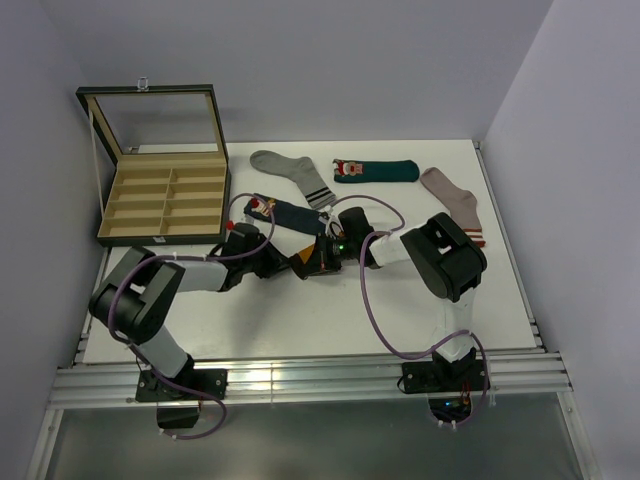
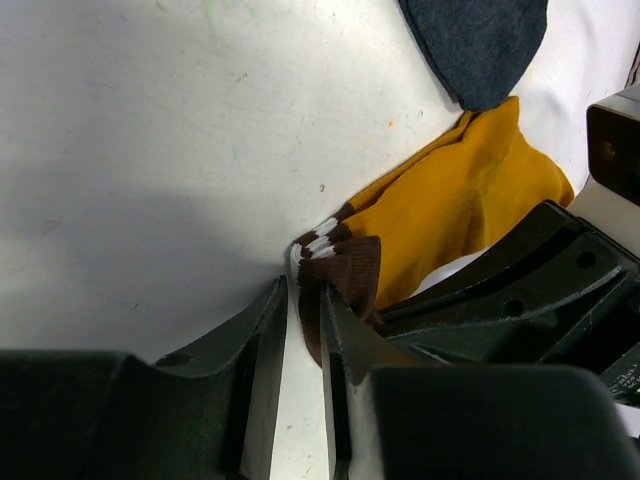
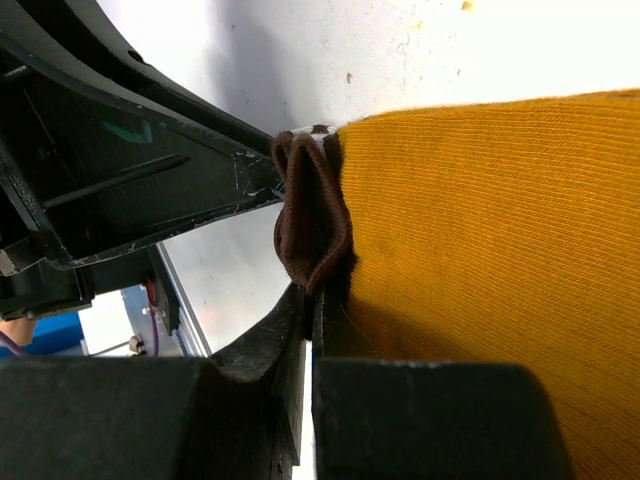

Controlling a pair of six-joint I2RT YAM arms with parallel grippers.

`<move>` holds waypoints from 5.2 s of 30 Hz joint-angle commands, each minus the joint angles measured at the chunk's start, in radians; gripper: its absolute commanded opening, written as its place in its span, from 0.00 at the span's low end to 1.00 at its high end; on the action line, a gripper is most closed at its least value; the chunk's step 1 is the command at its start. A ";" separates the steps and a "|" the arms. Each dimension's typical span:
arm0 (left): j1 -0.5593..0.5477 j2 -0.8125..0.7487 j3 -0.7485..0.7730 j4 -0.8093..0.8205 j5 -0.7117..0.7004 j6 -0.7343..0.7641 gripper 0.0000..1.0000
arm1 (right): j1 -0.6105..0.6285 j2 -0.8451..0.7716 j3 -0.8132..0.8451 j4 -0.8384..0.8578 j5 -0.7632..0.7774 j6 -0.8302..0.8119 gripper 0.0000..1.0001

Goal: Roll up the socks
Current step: Roll the sock at the center of the board.

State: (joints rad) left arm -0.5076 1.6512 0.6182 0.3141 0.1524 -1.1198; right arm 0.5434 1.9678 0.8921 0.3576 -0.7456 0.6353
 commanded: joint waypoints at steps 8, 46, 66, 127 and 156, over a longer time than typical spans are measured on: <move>-0.009 0.055 0.074 -0.116 -0.092 0.011 0.22 | -0.007 -0.001 0.021 -0.078 0.078 -0.036 0.19; -0.052 0.035 0.167 -0.276 -0.186 0.072 0.19 | 0.234 -0.205 0.064 -0.256 0.762 -0.209 0.15; -0.060 0.053 0.218 -0.311 -0.197 0.101 0.19 | 0.314 -0.348 -0.001 -0.229 0.844 -0.379 0.31; -0.052 0.027 0.123 -0.148 -0.148 0.028 0.46 | 0.004 -0.007 0.070 -0.326 0.287 -0.117 0.11; -0.040 0.160 0.195 -0.217 -0.148 0.026 0.22 | -0.017 -0.001 0.071 -0.319 0.264 -0.108 0.13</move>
State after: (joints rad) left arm -0.5484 1.7775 0.8131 0.2192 0.0292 -1.1130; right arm 0.5335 1.9232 0.9909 0.1204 -0.5488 0.5606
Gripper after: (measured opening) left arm 0.235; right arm 0.124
